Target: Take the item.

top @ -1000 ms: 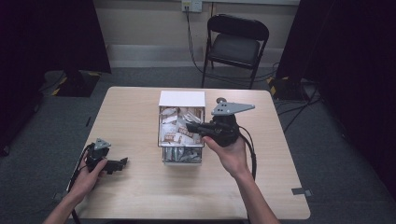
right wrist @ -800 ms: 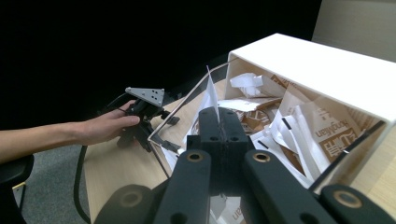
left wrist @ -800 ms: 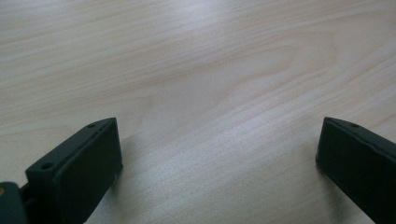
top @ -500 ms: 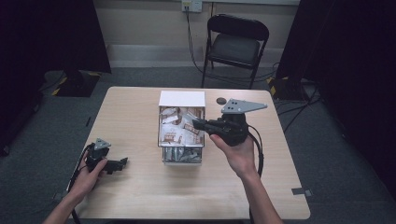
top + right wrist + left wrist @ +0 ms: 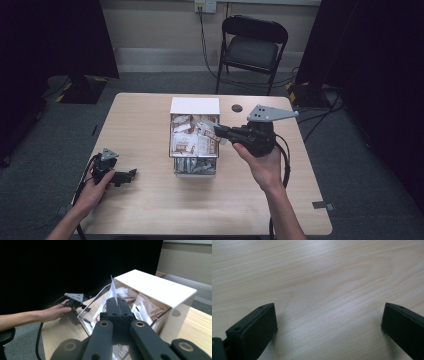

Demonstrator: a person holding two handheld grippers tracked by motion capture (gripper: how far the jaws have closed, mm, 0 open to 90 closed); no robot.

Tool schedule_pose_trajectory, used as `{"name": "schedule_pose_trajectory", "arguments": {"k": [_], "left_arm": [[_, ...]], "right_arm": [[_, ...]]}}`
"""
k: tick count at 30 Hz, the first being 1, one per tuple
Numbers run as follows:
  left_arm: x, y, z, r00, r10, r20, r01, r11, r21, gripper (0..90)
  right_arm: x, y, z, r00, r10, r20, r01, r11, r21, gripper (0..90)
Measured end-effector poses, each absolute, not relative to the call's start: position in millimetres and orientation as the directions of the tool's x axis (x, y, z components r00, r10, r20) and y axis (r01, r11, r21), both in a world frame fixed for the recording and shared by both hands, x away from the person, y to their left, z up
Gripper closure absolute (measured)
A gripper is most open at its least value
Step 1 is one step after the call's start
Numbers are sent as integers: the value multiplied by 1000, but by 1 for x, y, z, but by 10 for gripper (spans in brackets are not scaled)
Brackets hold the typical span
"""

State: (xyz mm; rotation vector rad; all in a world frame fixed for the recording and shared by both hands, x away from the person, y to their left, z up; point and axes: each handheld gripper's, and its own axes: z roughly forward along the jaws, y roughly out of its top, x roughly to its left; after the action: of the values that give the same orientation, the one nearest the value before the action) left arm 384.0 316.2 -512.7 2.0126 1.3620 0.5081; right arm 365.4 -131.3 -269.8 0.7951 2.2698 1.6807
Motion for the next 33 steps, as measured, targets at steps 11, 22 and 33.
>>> {"name": "schedule_pose_trajectory", "arguments": {"k": [11,22,33], "left_arm": [[384,316,-513,387,921,-38,671,-252,697,0],[384,316,-513,386,922,-39,671,-252,697,0],[384,316,-513,388,921,-35,671,-256,696,0]], "right_arm": [[359,-151,-265,-806,575,140,301,195,933,900],[355,-177,-266,-767,630,124,312,198,929,900],[358,-195,-286,-722,678,134,367,213,905,900]]}}
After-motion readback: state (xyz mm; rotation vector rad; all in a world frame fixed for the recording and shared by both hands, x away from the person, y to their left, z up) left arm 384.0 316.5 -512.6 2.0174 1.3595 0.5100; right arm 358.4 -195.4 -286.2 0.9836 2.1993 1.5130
